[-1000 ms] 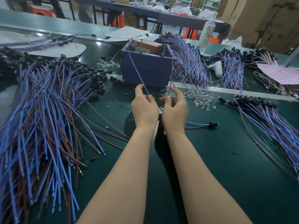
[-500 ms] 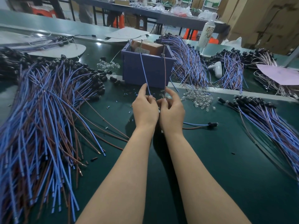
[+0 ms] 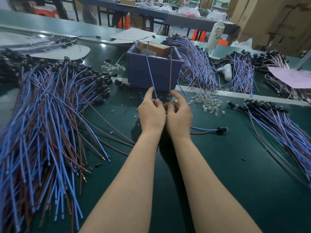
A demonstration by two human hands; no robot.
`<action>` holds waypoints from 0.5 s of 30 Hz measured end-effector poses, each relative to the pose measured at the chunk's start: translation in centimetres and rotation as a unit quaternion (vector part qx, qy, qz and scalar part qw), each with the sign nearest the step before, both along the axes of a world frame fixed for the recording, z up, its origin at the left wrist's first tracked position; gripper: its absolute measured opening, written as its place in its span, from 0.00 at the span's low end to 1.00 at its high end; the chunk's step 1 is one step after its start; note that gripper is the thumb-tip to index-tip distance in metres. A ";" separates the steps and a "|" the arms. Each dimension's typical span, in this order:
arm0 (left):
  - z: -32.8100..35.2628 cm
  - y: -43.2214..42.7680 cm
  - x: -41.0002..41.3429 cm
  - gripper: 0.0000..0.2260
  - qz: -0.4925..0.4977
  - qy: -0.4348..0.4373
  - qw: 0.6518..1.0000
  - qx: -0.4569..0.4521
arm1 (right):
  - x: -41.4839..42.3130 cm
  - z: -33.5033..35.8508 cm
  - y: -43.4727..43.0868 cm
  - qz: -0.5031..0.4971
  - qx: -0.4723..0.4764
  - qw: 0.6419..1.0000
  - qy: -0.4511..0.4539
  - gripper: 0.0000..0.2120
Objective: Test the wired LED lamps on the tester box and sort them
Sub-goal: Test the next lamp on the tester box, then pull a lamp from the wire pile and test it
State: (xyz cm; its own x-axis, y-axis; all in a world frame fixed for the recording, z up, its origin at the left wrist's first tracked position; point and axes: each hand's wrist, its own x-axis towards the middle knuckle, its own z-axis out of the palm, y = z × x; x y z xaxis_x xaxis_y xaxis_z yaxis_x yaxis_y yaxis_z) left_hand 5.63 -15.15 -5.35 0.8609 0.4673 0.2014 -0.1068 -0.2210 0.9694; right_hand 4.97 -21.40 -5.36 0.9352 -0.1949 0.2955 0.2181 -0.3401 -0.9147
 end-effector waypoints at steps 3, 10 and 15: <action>-0.1 0.0 0.1 0.21 0.003 0.000 1.000 0.004 | 0.0 0.0 0.0 -0.003 0.005 1.000 -0.002 0.18; -0.2 0.0 0.2 0.21 0.005 0.002 1.000 0.014 | -0.1 0.0 0.1 0.002 0.012 1.000 -0.005 0.18; 0.0 0.0 0.0 0.21 0.000 0.004 1.000 0.012 | -0.1 0.1 0.0 0.001 0.004 1.000 -0.003 0.18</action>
State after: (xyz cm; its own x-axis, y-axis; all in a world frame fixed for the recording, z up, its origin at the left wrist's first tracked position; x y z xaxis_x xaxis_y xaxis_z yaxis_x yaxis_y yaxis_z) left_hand 5.68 -15.14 -5.40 0.8629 0.4621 0.2048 -0.0985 -0.2436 0.9648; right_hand 4.85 -21.39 -5.30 0.9335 -0.1957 0.3004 0.2251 -0.3320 -0.9160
